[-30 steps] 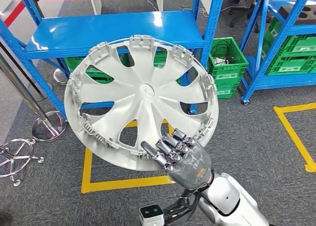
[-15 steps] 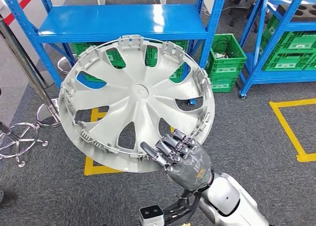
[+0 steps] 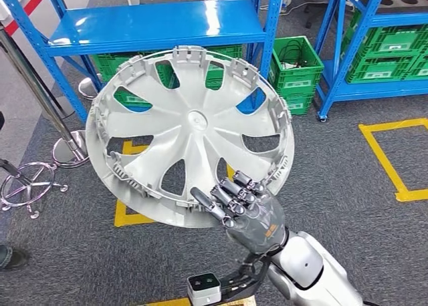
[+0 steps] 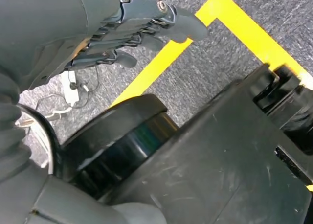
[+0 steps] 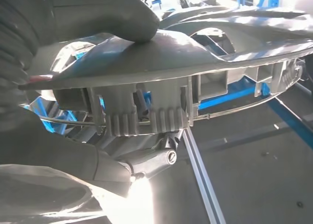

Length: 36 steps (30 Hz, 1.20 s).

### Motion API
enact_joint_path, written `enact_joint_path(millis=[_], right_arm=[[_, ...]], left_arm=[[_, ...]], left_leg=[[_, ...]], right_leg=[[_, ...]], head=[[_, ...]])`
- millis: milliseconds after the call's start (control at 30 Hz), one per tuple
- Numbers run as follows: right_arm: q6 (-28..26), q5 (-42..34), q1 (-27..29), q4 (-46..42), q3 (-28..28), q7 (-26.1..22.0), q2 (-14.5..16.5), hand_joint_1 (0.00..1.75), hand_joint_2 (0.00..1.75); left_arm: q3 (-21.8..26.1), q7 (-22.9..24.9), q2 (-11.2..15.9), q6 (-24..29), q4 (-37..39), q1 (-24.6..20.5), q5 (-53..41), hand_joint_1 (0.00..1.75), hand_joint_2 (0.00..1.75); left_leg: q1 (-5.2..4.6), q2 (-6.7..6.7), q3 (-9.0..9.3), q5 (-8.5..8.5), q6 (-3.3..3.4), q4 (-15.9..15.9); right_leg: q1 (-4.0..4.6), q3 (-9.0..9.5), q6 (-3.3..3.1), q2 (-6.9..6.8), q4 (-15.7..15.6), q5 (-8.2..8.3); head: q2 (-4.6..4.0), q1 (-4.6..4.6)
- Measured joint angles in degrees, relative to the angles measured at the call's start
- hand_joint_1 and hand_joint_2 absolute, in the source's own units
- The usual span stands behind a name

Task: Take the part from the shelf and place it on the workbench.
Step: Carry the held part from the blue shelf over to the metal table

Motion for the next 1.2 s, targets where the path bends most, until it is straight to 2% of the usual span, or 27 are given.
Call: enact_joint_path(millis=[33, 67, 100, 133, 200, 267, 400, 700, 900, 1200], right_arm=[[0.0, 0.01, 0.01, 0.08, 0.01, 0.09, 0.0, 1.75, 1.75], [0.0, 0.01, 0.01, 0.15, 0.01, 0.14, 0.0, 1.75, 1.75], [0.0, 0.01, 0.01, 0.19, 0.02, 0.2, 0.0, 1.75, 1.75], [0.0, 0.01, 0.0, 0.21, 0.03, 0.23, 0.0, 1.75, 1.75], [0.0, 0.01, -0.04, 0.24, 0.04, 0.27, 0.0, 1.75, 1.75], [0.0, 0.02, -0.12, 0.28, 0.09, 0.28, 0.0, 1.75, 1.75], [0.0, 0.01, -0.16, 0.32, 0.32, 0.5, 0.0, 1.75, 1.75], [0.0, -0.01, -0.17, 0.32, 0.5, 0.08, 0.0, 1.75, 1.75], [0.0, -0.02, 0.37, -0.32, -1.07, -2.27, 0.34, 1.75, 1.75], [0.0, -0.02, 1.07, -1.17, -2.3, -2.95, 0.96, 1.75, 1.75]], left_arm=[[0.0, 0.0, 0.0, -0.05, 0.0, -0.02, -0.02, 0.0, 1.75], [0.0, 0.01, 0.0, -0.1, 0.0, -0.03, -0.03, 0.0, 1.75], [0.0, 0.02, 0.01, -0.15, 0.0, 0.0, -0.07, 0.0, 1.75], [0.0, 0.04, 0.02, -0.19, 0.0, 0.04, -0.11, 0.0, 1.75], [0.0, 0.07, 0.09, -0.2, 0.0, 0.13, -0.17, 0.0, 1.75], [-0.01, 0.07, 0.14, -0.21, 0.0, 0.2, -0.18, 0.0, 1.75], [0.0, 0.07, 0.16, -0.24, 0.0, 0.29, -0.19, 0.0, 1.75], [0.0, 0.07, 0.17, -1.01, 0.0, 0.29, -0.6, 0.0, 1.75], [0.0, 0.38, 0.17, -1.02, 0.0, 0.29, -1.17, 0.0, 1.75], [0.0, 0.74, 0.17, -1.02, 0.0, 0.28, -1.76, 0.0, 1.75]], left_leg=[[0.02, 0.0, -0.42, -1.03, -0.11, 2.83], [0.03, 0.0, 0.04, -0.87, -0.13, 3.63], [0.04, 0.0, 1.59, 0.29, -0.05, 2.07], [0.04, -0.01, 3.95, 1.98, 0.14, -1.39], [-0.09, -0.12, 8.15, 3.81, 0.79, -8.33], [-0.22, -0.21, 9.4, 3.59, 1.43, -11.28], [-0.3, -0.22, 8.99, 3.59, 1.7, -12.13], [-0.65, -0.2, 8.38, 4.19, 2.63, -11.99], [-0.61, -0.2, 8.33, 4.46, 2.6, -11.99], [-0.56, -0.2, 8.16, 4.62, 2.42, -12.0]], right_leg=[[0.01, -0.34, 0.05, 0.0, 0.14, 0.35], [0.02, -0.65, 0.12, 0.02, 0.33, 0.61], [0.03, -0.97, 0.19, 0.05, 0.58, 0.77], [0.03, -1.23, 0.29, 0.08, 0.87, 0.81], [0.12, -1.86, 0.6, 0.08, 1.4, 0.74], [0.3, -2.54, 1.04, 0.08, 1.83, 0.75], [0.39, -3.2, 0.63, 0.07, 2.03, 1.05], [0.06, -3.69, 1.98, 0.07, 1.72, 1.92], [0.08, -3.8, 2.13, 0.08, 1.75, 2.09], [0.11, -4.07, 2.08, 0.09, 1.95, 2.16]], head=[[0.0, 0.0], [0.0, 0.0], [0.0, 0.0], [0.0, -0.01], [0.0, 0.03], [0.0, 0.07], [0.0, 0.33], [0.0, 0.31], [0.0, 0.29], [0.0, 0.29]])
